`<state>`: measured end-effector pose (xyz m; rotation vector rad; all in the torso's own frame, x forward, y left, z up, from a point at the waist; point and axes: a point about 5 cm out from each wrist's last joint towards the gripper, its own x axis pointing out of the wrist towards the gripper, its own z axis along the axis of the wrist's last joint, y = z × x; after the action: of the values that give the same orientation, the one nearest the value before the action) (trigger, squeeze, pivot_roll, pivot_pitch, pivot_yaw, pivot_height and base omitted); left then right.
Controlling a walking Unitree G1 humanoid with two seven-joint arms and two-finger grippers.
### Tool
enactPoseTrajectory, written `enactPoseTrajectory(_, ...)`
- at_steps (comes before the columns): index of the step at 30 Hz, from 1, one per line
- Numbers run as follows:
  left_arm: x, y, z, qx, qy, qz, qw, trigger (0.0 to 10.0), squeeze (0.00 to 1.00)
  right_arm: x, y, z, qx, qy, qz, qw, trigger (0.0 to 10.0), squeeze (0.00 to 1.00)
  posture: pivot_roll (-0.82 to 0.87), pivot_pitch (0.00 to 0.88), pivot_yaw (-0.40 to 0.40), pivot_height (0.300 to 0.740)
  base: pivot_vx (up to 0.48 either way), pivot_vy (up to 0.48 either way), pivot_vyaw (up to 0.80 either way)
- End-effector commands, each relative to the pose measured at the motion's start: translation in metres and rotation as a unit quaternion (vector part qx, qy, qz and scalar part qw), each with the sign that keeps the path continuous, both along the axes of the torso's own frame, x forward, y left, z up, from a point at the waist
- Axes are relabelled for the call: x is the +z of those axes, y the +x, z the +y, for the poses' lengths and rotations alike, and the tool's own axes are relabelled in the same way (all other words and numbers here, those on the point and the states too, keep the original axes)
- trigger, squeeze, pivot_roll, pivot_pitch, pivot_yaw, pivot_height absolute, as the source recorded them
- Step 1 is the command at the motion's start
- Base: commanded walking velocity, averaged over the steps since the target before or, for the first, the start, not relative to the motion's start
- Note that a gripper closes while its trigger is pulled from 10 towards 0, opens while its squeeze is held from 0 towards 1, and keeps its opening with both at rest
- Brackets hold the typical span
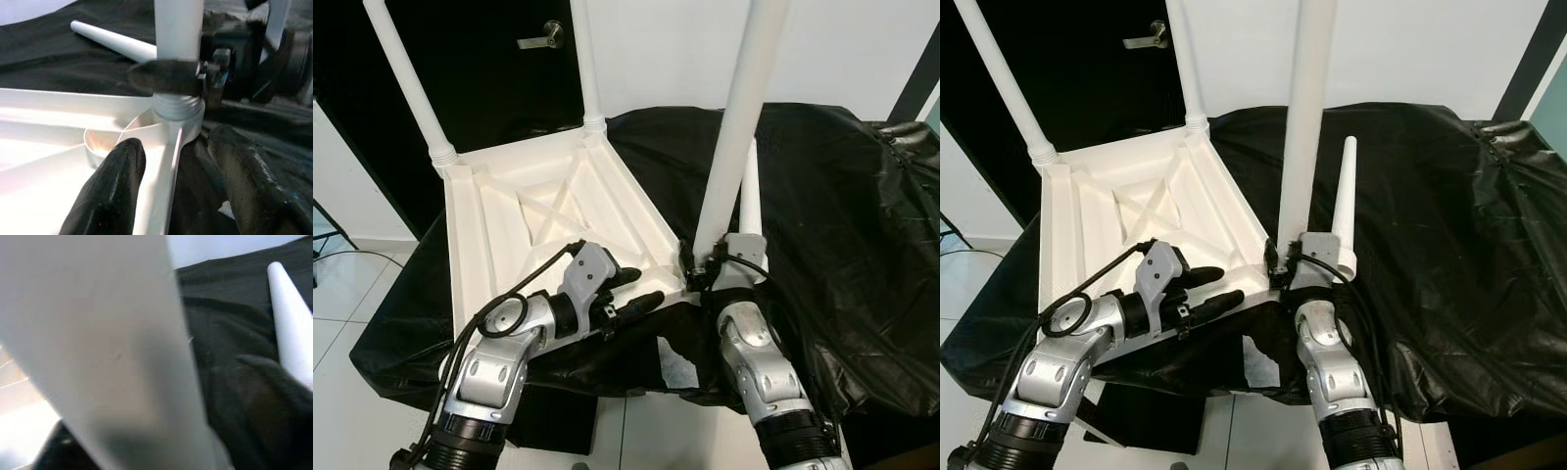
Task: Building children table
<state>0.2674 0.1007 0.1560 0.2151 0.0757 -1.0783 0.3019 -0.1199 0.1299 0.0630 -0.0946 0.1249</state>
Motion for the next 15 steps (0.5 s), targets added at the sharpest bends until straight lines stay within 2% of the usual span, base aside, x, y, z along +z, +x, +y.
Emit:
enactPoseTrajectory(1,0.002,0.006,0.006,0.090,-0.009,-0.022,0.996,10.0,0.00,0.004,-0.002,-0.006,0.025,0.001,-0.012,1.000,10.0,1.00,-0.03,0.000,0.036,0.740,0.000,0.000,0.00)
enactPoseTrajectory(4,0.002,0.006,0.005,0.091,-0.019,-0.015,0.996,10.0,0.00,0.006,-0.002,-0.012,0.049,-0.006,-0.017,0.999,10.0,1.00,-0.03,0.000,0.035,0.740,0.000,0.000,0.00)
enactPoseTrajectory(5,0.001,0.006,0.005,0.095,-0.025,-0.010,0.995,10.0,0.00,0.008,-0.002,-0.017,0.068,-0.010,-0.021,0.997,10.0,0.77,-0.03,0.000,0.034,0.740,0.000,0.000,0.00)
enactPoseTrajectory(6,0.001,0.006,0.004,0.098,-0.034,-0.005,0.995,10.0,0.00,0.010,-0.002,-0.021,0.103,-0.017,-0.026,0.994,10.0,0.00,-0.03,0.000,0.032,0.740,0.000,0.000,0.00)
enactPoseTrajectory(8,0.000,0.007,0.004,0.101,-0.040,-0.003,0.994,10.0,0.00,0.011,-0.002,-0.024,0.125,-0.022,-0.029,0.992,10.0,0.00,-0.03,0.000,0.032,0.740,0.000,0.000,0.00)
enactPoseTrajectory(9,0.000,0.007,0.004,0.110,-0.053,-0.016,0.992,10.0,0.00,0.012,-0.001,-0.026,0.166,-0.036,-0.024,0.985,10.0,0.00,-0.03,0.000,0.032,0.740,0.000,0.000,0.00)
enactPoseTrajectory(12,0.001,0.007,0.004,0.113,-0.055,-0.020,0.992,10.0,0.00,0.011,-0.001,-0.026,0.173,-0.039,-0.021,0.984,10.0,0.00,-0.03,0.000,0.032,0.740,0.000,0.000,0.00)
enactPoseTrajectory(13,-0.002,0.007,0.004,0.113,-0.069,-0.027,0.991,10.0,0.00,0.008,0.005,-0.027,0.213,-0.060,-0.009,0.975,10.0,0.00,-0.02,0.000,0.026,0.740,0.000,0.000,0.00)
enactPoseTrajectory(15,-0.004,0.007,0.004,0.111,-0.089,-0.026,0.989,10.0,0.00,0.007,0.011,-0.030,0.240,-0.075,-0.002,0.968,10.0,0.00,-0.02,0.000,0.025,0.740,0.000,0.000,0.00)
